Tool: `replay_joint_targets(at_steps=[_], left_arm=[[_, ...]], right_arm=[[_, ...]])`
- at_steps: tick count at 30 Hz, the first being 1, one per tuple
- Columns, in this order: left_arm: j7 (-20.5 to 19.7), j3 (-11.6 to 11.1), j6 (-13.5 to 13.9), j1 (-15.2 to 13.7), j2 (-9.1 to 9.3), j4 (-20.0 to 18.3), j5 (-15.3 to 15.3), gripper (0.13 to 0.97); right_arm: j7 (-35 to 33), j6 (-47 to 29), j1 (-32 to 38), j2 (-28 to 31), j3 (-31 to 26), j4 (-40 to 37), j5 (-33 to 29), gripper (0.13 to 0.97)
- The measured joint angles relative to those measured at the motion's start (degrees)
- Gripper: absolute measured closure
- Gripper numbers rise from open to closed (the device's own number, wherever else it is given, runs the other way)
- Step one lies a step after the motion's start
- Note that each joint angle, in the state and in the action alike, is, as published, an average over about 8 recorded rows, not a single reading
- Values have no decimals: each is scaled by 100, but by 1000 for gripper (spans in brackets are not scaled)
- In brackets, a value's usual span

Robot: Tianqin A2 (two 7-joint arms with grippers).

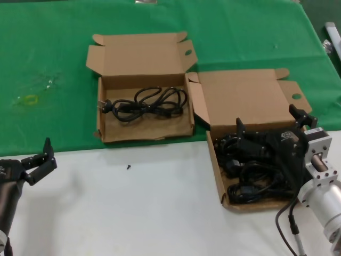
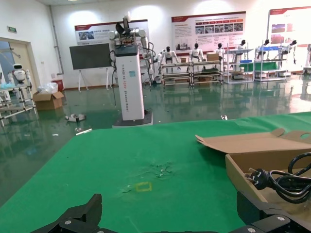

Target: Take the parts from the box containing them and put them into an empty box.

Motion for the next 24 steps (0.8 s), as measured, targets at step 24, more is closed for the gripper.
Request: replay_joint_targets(at_steps=[24], left_arm=[[0, 0, 0, 0, 0, 0, 0, 132]], right_arm=[[0, 0, 0, 0, 0, 0, 0, 129]])
